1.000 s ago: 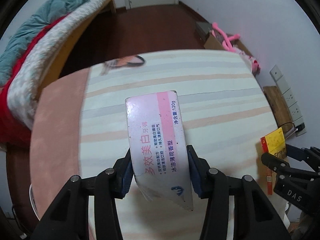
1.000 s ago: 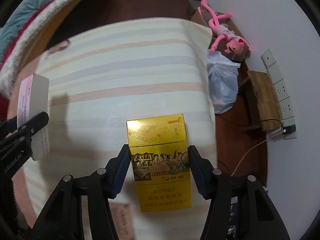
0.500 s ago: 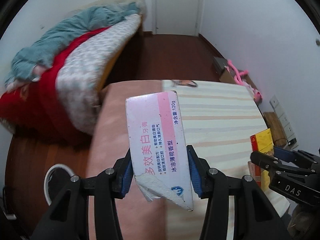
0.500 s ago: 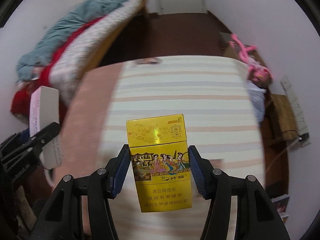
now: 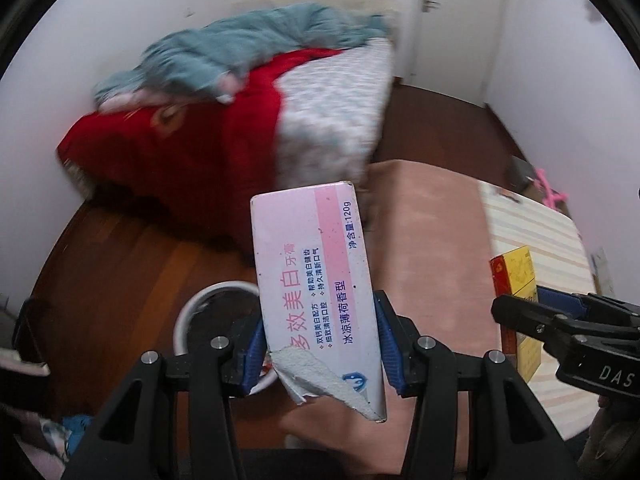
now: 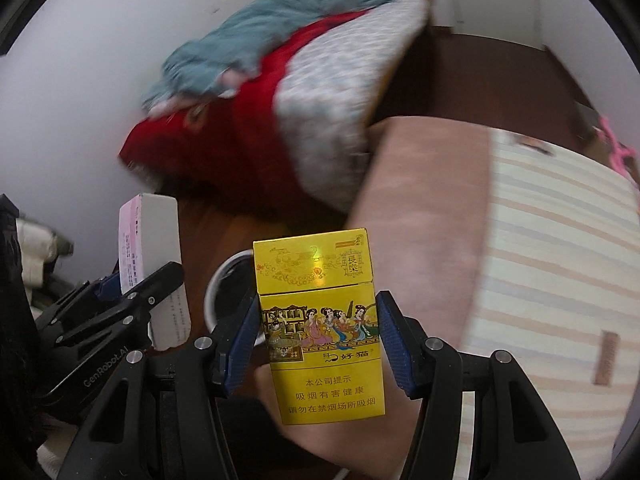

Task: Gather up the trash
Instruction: 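Carry the toothpaste box and cigarette pack over the bin and open both tools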

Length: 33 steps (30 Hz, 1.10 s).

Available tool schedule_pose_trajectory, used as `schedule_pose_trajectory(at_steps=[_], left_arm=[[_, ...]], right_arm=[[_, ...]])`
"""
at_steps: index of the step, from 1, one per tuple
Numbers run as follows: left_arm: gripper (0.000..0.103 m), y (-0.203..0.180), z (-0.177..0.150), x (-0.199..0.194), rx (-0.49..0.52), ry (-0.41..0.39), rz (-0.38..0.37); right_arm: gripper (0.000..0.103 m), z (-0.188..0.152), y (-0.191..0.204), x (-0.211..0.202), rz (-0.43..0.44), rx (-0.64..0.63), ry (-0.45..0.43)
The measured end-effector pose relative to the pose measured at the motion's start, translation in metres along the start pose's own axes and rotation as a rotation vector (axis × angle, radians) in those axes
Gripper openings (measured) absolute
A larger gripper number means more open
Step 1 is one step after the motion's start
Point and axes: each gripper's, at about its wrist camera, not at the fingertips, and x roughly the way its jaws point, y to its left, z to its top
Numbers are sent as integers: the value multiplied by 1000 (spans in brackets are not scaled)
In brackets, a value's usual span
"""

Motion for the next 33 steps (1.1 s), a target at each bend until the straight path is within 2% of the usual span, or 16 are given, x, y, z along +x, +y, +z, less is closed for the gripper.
schedule_pose_trajectory(at_steps=[5, 9, 13, 16, 20, 21, 22, 24, 28, 29, 30, 31, 33], left_arm=[[45, 79, -1, 31, -123, 72, 27], [45, 136, -6, 81, -247, 199, -26], [47, 179, -15, 145, -351, 336, -97], [48, 197, -22, 186, -397, 408, -111], [50, 212, -30, 223, -450, 464, -105], [62, 216, -32, 231, -467, 478, -97], [83, 220, -33, 236, -481, 482, -91], [99, 228, -37, 239, -500, 480, -68], [100, 246, -55, 233, -532, 480, -8], [100, 251, -58, 230, -534, 476, 9], [100, 256, -63, 226, -535, 470, 30], [100, 258, -66, 222, -535, 460, 46], [100, 260, -72, 211, -533, 431, 87]], right_arm=[[60, 17, 63, 73, 43, -58, 94], [60, 27, 94, 142, 38, -89, 183], [60, 32, 106, 207, 21, -92, 283], [60, 31, 107, 252, 20, -74, 358], [60, 28, 102, 304, 11, -62, 430], [60, 27, 102, 315, 6, -58, 444], [60, 28, 101, 326, 12, -57, 456], [60, 30, 103, 347, 11, -58, 484], [61, 31, 103, 382, 33, -39, 521], [66, 31, 103, 386, 36, -33, 522], [85, 31, 102, 387, 42, -29, 521], [97, 30, 102, 387, 50, -25, 516], [97, 31, 106, 383, 43, -35, 495]])
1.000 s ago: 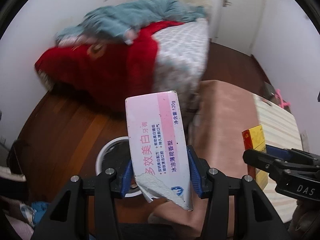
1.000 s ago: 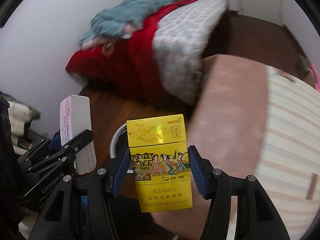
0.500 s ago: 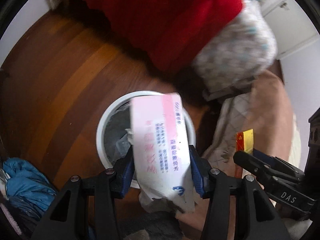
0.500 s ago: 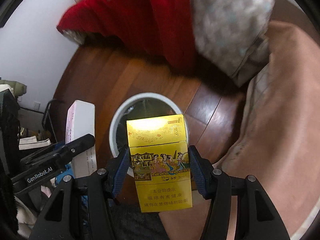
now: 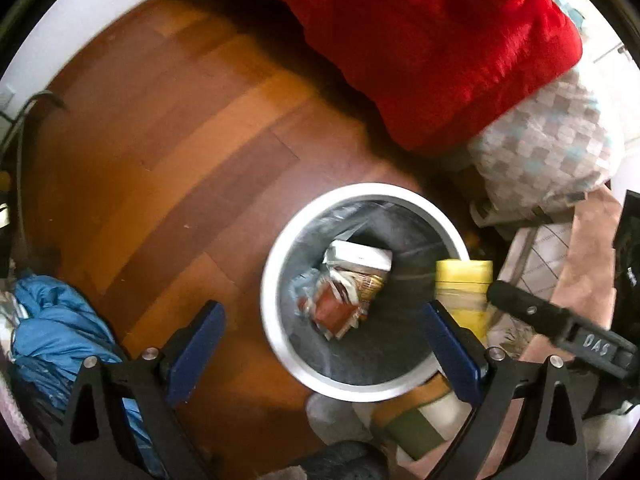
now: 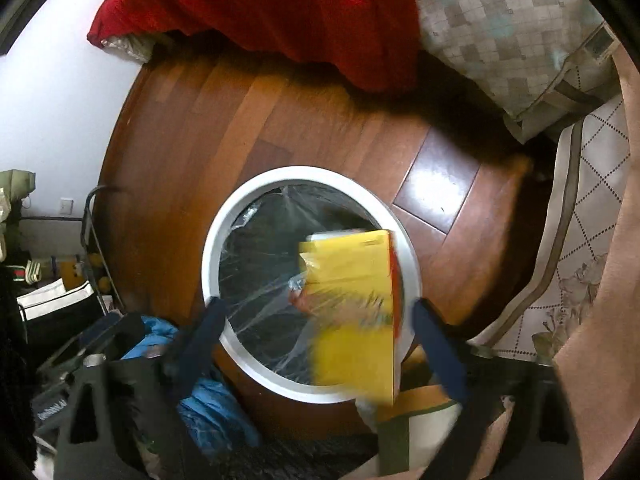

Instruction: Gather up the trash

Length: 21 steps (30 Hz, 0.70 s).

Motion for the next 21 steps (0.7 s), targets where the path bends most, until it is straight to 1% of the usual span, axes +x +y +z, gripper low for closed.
schedule_pose_trajectory(at_steps=[1, 3, 4, 7, 13, 16, 21], left_arm=[[100, 2, -4, -3, 1, -12, 23], [100, 3, -12, -9, 10, -29, 51], [100, 3, -15, -12, 14, -34, 58], [100, 0, -29, -25, 30, -59, 80], [100, -11, -51, -55, 77, -94, 96], [100, -17, -62, -71, 96, -109, 92], [100, -26, -77, -103, 123, -139, 69]], right_arm=[[98, -3, 1, -3, -4, -8, -5], [103, -8, 4, -10, -12, -14, -10], [103, -14, 5, -16, -16, -23, -20], [103, -33, 9, -34, -48, -46, -36], [103, -74, 16, -70, -130, -109, -70], [103, -91, 18, -87, -125, -119, -83], [103, -109, 22, -120, -90, -129, -116]])
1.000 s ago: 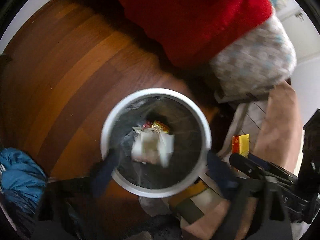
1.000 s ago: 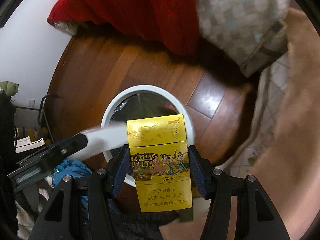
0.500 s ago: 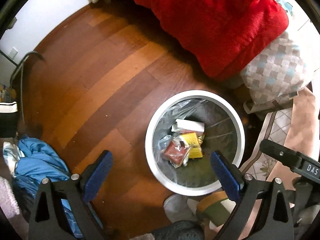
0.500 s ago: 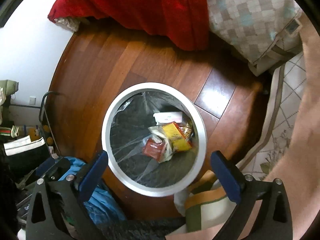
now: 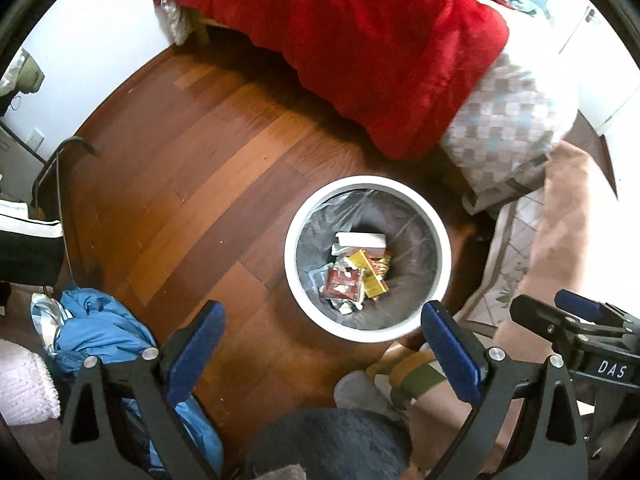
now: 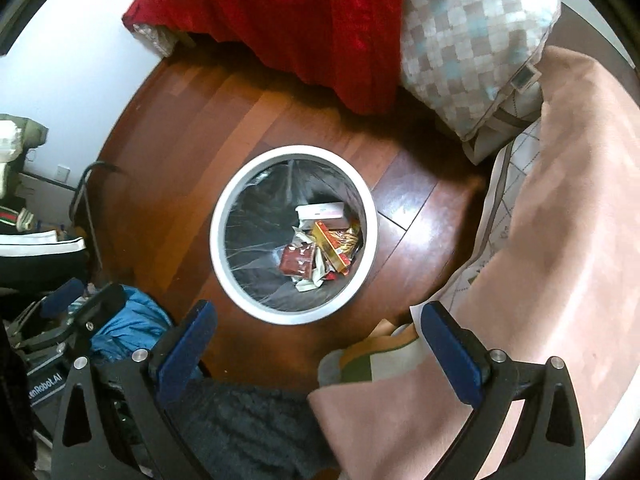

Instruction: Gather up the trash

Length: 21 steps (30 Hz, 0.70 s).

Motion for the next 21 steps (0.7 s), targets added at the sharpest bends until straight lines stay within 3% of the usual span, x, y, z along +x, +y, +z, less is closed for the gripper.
schedule_pose_trajectory(at_steps=[11, 21], left_arm=[[100, -7, -13, -102, 25, -89, -122], [100, -7, -17, -179, 46, -136, -219]], right_arm=[[103, -27, 20, -126, 119, -56, -120], [103, -45, 50, -209, 220, -141, -155]])
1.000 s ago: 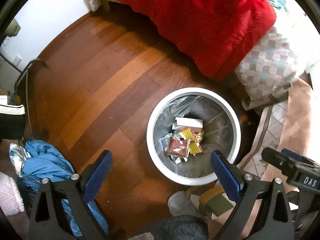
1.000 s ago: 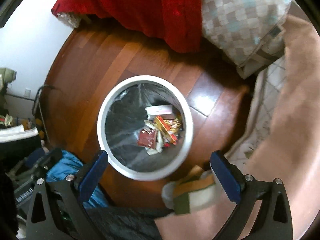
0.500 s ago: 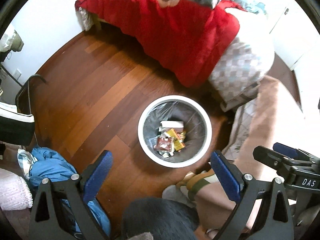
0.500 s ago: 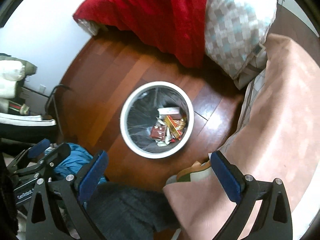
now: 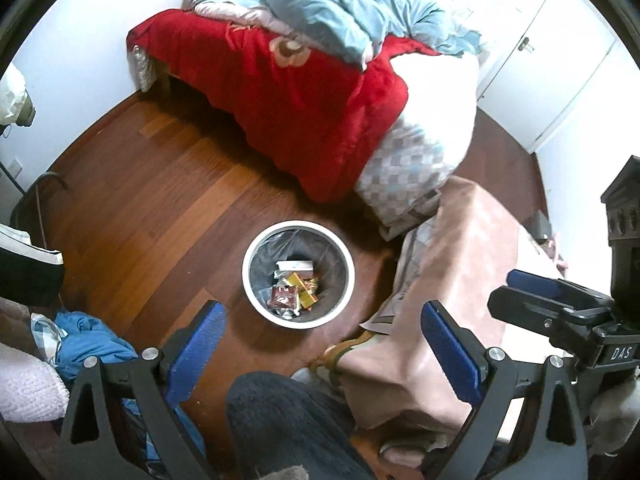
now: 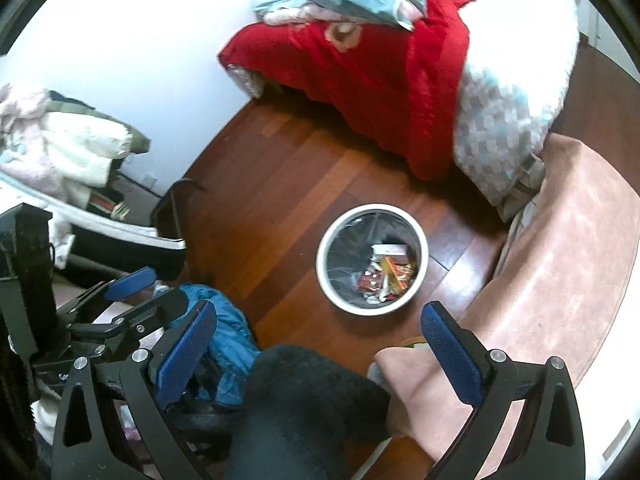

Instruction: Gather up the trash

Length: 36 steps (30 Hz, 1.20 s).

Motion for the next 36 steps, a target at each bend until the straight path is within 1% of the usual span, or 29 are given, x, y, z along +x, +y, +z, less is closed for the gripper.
schedule_pose_trajectory(at_steps=[7, 12, 17, 24, 31, 36], left_arm=[[100, -6, 1, -37, 3, -27, -53], [100, -6, 0, -47, -2, -36, -57], [100, -5, -2, -49, -7, -30, -73], [100, -5, -5, -41, -21, -8, -83], [100, -6, -8, -31, -24, 18, -82], [100, -7, -9, -30, -24, 17, -75]], right_arm=[[103, -3, 20, -27, 39, -33, 0], [103, -3, 24, -37, 44, -51, 5], [103, -3, 24, -37, 47, -48, 24], [103, -4, 21, -30, 41, -42, 48], [103, -7, 16, -22, 29, -37, 68], [103, -6, 16, -20, 28, -32, 72]])
